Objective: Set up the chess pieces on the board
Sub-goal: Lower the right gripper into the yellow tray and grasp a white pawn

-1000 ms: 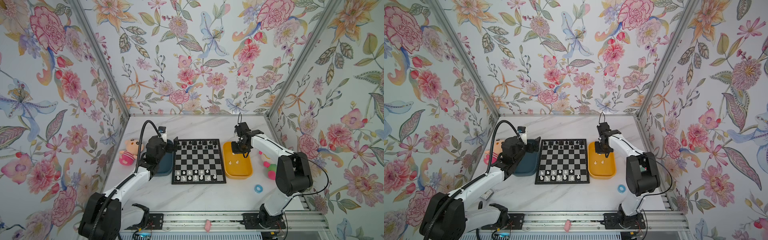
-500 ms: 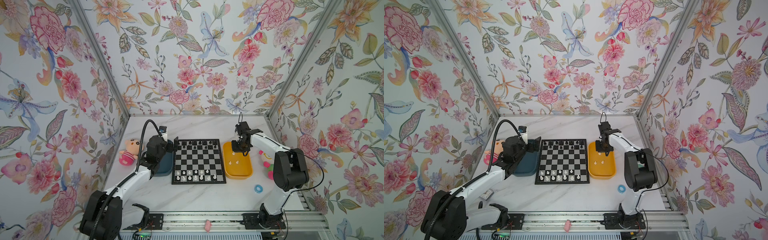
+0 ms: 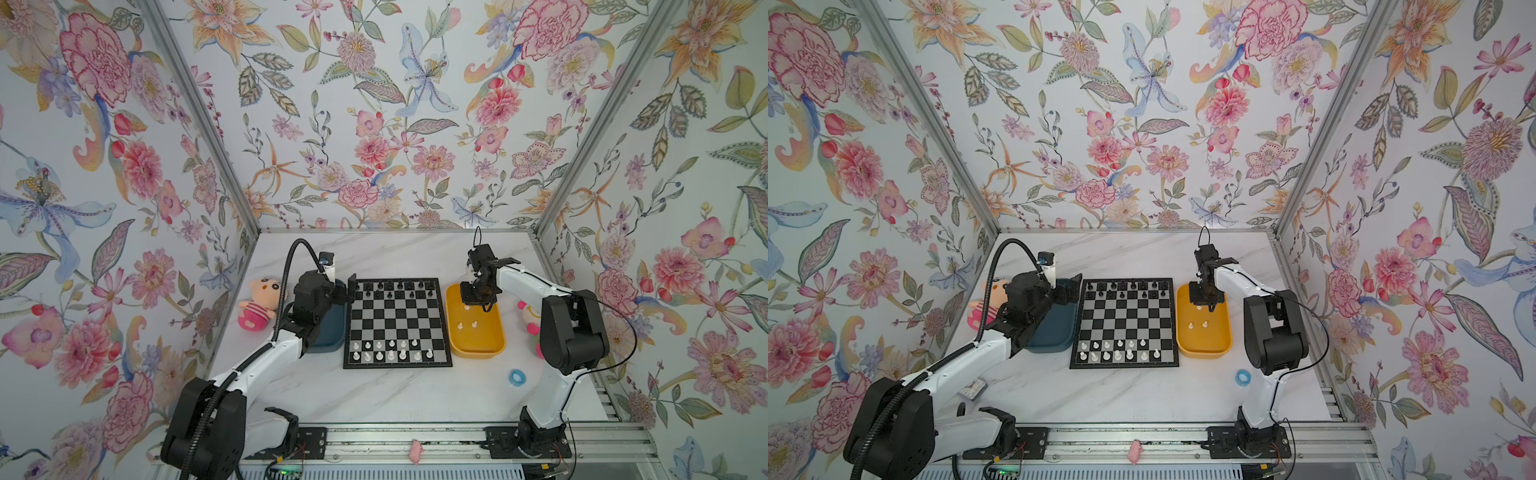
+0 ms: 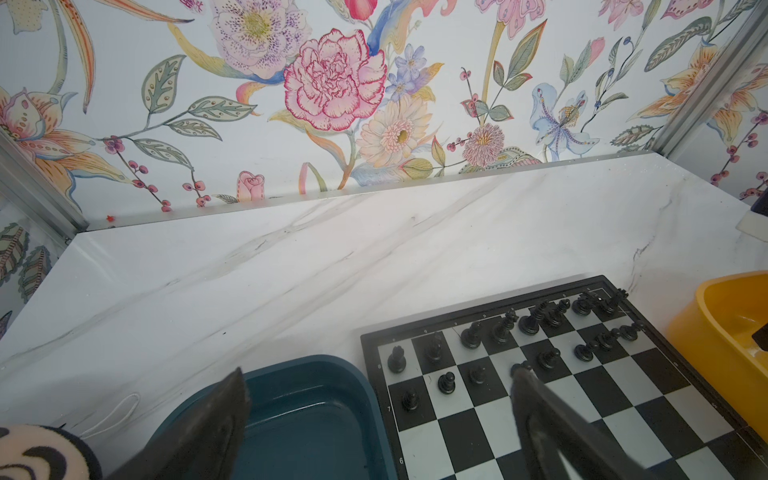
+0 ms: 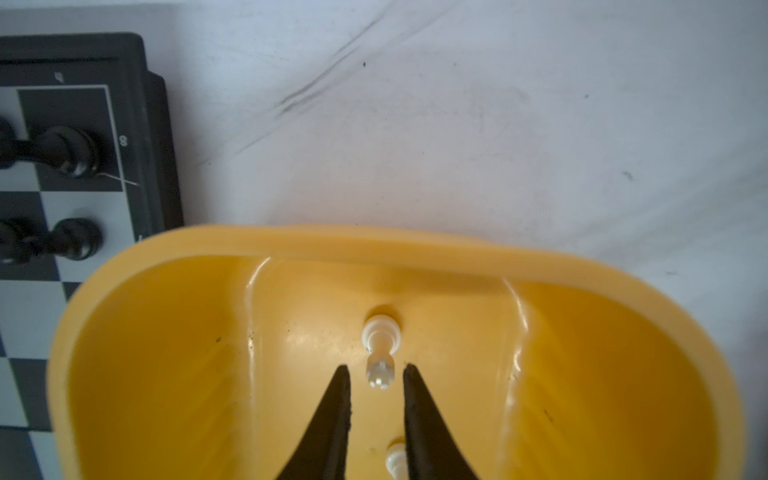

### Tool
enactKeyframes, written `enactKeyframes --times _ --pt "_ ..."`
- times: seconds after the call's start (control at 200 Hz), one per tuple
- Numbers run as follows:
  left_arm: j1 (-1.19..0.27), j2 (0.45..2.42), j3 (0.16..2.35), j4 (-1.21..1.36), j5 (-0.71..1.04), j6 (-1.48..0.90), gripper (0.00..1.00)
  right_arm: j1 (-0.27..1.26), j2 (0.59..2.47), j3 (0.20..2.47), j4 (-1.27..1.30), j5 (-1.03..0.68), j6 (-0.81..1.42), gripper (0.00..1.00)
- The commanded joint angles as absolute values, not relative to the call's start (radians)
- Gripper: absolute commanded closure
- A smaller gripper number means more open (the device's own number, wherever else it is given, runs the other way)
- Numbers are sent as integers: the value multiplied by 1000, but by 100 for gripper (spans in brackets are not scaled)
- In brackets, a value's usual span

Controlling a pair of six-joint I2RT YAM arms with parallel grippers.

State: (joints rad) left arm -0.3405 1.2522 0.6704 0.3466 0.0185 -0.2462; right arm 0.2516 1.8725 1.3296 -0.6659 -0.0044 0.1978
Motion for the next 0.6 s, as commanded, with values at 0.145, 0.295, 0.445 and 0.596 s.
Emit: enactKeyframes --times 0.145,0.295,0.445,0.596 --pt "-330 1269 701 374 19 -235 1 241 1917 1356 -669 -11 204 76" --pt "-329 1269 702 374 21 -236 1 238 1925 1356 -662 -15 204 77" --pt "-329 1268 701 373 21 -236 1 237 1930 1356 -658 -20 205 78" --pt "-328 1266 703 374 22 -236 1 237 1933 1362 -658 -25 206 79"
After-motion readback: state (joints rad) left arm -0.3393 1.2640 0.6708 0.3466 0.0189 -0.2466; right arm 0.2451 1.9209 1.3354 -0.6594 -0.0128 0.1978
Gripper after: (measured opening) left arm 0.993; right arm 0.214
